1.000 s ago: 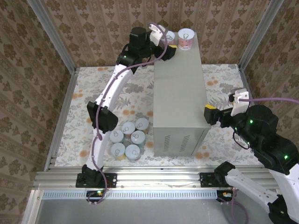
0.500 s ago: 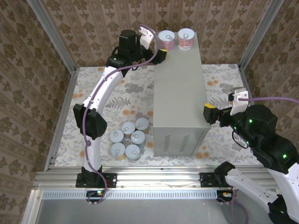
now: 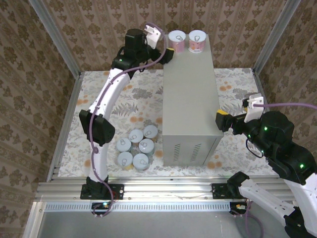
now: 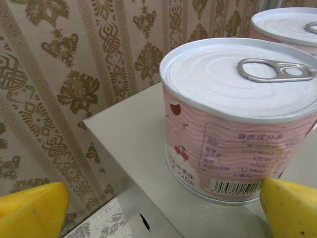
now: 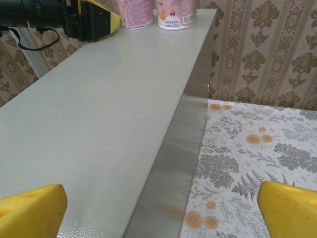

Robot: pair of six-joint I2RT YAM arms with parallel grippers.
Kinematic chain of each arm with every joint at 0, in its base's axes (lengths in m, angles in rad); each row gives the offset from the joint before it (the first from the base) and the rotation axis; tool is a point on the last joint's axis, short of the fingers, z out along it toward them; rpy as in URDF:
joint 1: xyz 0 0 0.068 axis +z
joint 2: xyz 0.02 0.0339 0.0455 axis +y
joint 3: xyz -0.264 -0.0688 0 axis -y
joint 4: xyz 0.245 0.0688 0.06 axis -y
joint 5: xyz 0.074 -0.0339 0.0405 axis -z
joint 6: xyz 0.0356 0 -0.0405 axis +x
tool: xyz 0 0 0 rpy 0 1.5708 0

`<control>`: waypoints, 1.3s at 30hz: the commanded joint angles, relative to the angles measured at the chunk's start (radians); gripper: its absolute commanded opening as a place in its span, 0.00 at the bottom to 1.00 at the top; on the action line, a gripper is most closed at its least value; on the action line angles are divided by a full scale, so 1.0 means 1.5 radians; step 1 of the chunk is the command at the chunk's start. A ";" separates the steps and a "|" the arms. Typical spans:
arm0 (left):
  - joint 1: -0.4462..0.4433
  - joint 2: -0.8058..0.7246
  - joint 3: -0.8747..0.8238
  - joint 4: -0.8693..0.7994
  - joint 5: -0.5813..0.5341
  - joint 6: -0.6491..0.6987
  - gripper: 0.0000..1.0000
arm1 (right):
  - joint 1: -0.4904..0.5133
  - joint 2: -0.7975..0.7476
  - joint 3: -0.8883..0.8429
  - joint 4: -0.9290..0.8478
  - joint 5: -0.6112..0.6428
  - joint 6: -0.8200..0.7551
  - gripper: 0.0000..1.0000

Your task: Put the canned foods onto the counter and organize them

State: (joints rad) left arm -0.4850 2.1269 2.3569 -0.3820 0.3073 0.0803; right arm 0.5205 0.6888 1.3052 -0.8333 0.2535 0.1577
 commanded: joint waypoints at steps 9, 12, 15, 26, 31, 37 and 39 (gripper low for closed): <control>0.015 -0.012 -0.002 -0.009 -0.034 0.015 1.00 | -0.002 -0.003 -0.007 0.014 -0.002 0.006 1.00; 0.015 -0.013 -0.001 -0.007 -0.035 0.012 1.00 | -0.002 0.000 -0.005 0.017 -0.003 0.004 1.00; 0.035 -0.005 0.012 -0.010 -0.034 0.010 1.00 | -0.002 0.002 -0.005 0.019 -0.004 0.004 1.00; 0.036 -0.096 -0.090 0.003 -0.018 0.010 1.00 | -0.006 0.097 0.052 0.026 0.042 -0.007 1.00; 0.036 -0.210 -0.212 -0.006 -0.018 0.001 1.00 | -0.069 0.193 0.132 0.035 -0.003 -0.022 1.00; 0.036 -0.367 -0.390 0.003 -0.007 -0.014 1.00 | -0.189 0.316 0.224 0.063 -0.165 -0.006 1.00; 0.036 -0.411 -0.433 -0.003 -0.001 -0.017 1.00 | -0.214 0.358 0.259 0.063 -0.207 -0.004 1.00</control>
State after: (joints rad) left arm -0.4309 1.5837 1.7691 -0.3901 0.2764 0.0792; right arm 0.2367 1.1694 1.6283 -0.7776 0.0841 0.1387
